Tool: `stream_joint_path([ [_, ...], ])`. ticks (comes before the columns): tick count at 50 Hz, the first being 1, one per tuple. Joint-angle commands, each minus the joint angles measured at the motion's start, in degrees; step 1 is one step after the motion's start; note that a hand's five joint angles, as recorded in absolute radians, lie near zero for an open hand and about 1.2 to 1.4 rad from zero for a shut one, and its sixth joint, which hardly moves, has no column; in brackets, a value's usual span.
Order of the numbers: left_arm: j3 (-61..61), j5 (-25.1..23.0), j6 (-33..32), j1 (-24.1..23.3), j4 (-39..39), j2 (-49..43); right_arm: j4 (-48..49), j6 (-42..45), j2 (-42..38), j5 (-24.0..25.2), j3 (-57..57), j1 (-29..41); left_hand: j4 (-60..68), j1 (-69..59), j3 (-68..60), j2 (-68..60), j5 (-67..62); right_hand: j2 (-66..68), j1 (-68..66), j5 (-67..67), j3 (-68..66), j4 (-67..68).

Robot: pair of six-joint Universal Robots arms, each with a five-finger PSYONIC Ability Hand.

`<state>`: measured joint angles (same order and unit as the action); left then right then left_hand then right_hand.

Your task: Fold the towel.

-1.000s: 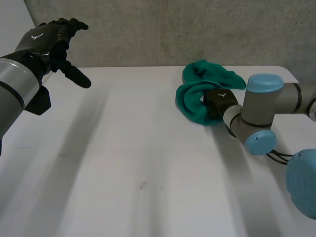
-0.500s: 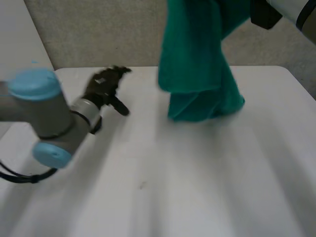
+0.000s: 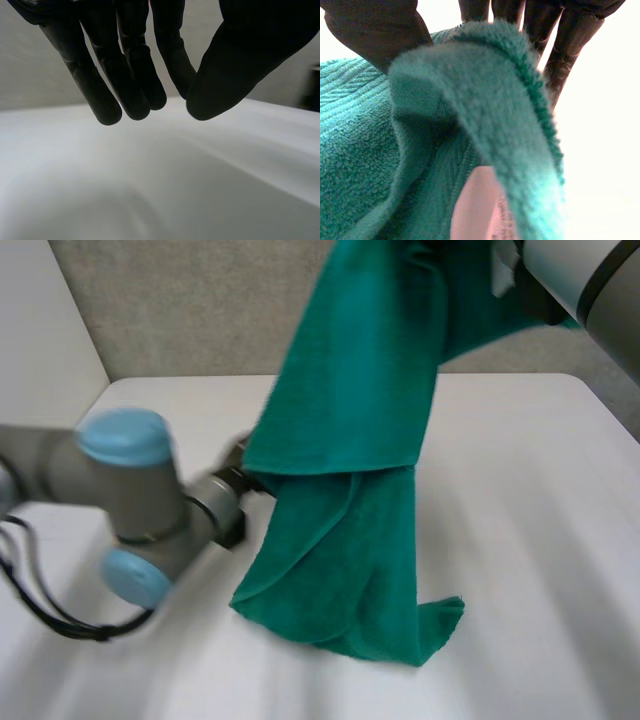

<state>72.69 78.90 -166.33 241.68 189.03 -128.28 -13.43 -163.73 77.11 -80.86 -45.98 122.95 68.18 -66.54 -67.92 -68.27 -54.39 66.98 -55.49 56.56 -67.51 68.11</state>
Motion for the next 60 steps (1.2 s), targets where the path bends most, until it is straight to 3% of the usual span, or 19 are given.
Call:
stream_joint_path([
  [1, 4.2, 3.2, -3.5, 10.9, -3.8, 15.6, 0.6, 3.9, -0.6, -4.4, -3.9, -6.1, 11.8, -13.5, -12.1, -11.7, -15.6, 13.0, -24.5, 13.4, -12.5, 11.9],
  [6, 4.7, 2.5, -3.7, 13.3, -4.5, 18.4, 0.6, 3.8, -1.1, -4.3, -4.5, -6.4, 11.0, -12.7, -11.3, -10.9, -14.8, 13.0, -24.5, 13.4, -12.5, 11.9],
  [7, 5.4, 1.3, -3.8, 13.3, -5.3, 18.9, 0.6, 3.7, -1.3, -4.2, -4.6, -6.4, -15.8, 14.2, 15.5, 15.9, 12.0, 13.0, -24.5, 13.4, -12.5, 11.9],
  [8, 5.4, 1.3, -3.8, 13.3, -5.3, 18.9, 0.6, 3.6, -1.8, -4.1, -4.6, -6.4, -16.1, 14.4, 15.8, 16.2, 12.3, 13.0, -24.5, 13.4, -12.5, 11.9],
  [9, 7.6, -2.0, -3.8, 12.6, -8.0, 19.3, 0.5, 3.6, -2.1, -4.1, -4.6, -6.4, -47.1, 45.4, 46.8, 47.1, 43.3, 13.0, -24.5, 13.4, -12.5, 11.9],
  [15, 13.3, -8.7, -3.8, 11.9, -15.3, 20.7, 0.5, 3.2, -2.7, -4.0, -4.8, -5.8, -53.2, 51.6, 53.0, 53.3, 49.5, 13.0, -24.5, 13.4, -12.5, 11.9],
  [17, 14.1, -8.9, -3.9, 11.9, -15.8, 20.5, 0.6, 3.2, -2.6, -3.9, -4.8, -5.7, -53.3, 51.6, 53.0, 53.3, 49.5, 13.0, -24.5, 13.4, -12.5, 11.9],
  [23, 17.0, -9.0, -3.5, 11.6, -16.1, 14.9, 0.8, 3.2, -1.7, -3.9, -4.0, -5.7, -52.9, 51.3, 52.7, 53.0, 49.1, 13.0, -24.5, 13.4, -12.5, 11.9],
  [32, 6.0, -7.1, -2.3, 6.4, -15.2, 2.8, 0.3, 3.1, 3.1, -3.7, -4.4, -5.3, -53.3, 51.6, 53.0, 53.3, 49.5, 13.0, -24.5, 13.4, -12.5, 11.9],
  [43, -0.4, -4.5, 4.3, 2.0, -9.2, -3.4, 0.2, 2.5, 7.6, -3.5, -3.9, -0.7, -52.6, 50.9, 52.3, 52.7, 48.8, 13.0, -24.5, 13.4, -12.5, 11.9],
  [50, -2.6, -3.6, 4.4, 0.2, -5.6, -6.0, 0.2, 2.4, 9.5, -3.8, -3.8, 0.2, -51.2, 49.6, 51.0, 51.3, 47.5, 13.0, -24.5, 13.4, -12.5, 11.9],
  [54, -5.4, -2.0, 4.4, -0.2, -5.2, -7.8, 0.1, 2.4, 9.7, -4.1, -4.0, -0.1, -22.4, 20.8, 22.1, 22.5, 18.6, 13.0, -24.5, 13.4, -12.5, 11.9],
  [55, -6.0, -1.1, 4.3, -0.2, -5.1, -7.9, 0.0, 2.4, 9.7, -4.1, -4.2, -0.1, 2.2, -3.8, -2.4, -2.1, -6.0, 13.0, -24.5, 13.4, -12.5, 11.9],
  [56, -6.0, -1.1, 4.3, -0.2, -5.1, -7.9, -0.1, 2.5, 9.7, -4.1, -4.4, -0.1, 2.4, -4.1, -2.7, -2.3, -6.2, 13.0, -24.5, 13.4, -12.5, 11.9],
  [57, -6.1, -0.5, 4.3, -0.1, -5.1, -7.7, -0.3, 2.5, 9.7, -4.1, -4.7, -0.1, 11.7, -13.4, -12.0, -11.6, -15.5, 13.0, -24.5, 13.4, -12.5, 11.9],
  [59, -5.7, 4.7, 3.7, 1.1, -5.3, -5.6, -1.3, 2.5, 9.6, -4.1, -5.1, -1.0, 11.8, -13.5, -12.1, -11.7, -15.6, 13.0, -24.5, 13.4, -12.5, 11.9],
  [60, -5.7, 4.7, 3.7, 1.2, -5.3, -5.6, -2.6, 2.5, 9.3, -4.0, -5.8, -2.4, 11.8, -13.5, -12.1, -11.7, -15.6, 13.0, -24.5, 13.4, -12.5, 11.9],
])
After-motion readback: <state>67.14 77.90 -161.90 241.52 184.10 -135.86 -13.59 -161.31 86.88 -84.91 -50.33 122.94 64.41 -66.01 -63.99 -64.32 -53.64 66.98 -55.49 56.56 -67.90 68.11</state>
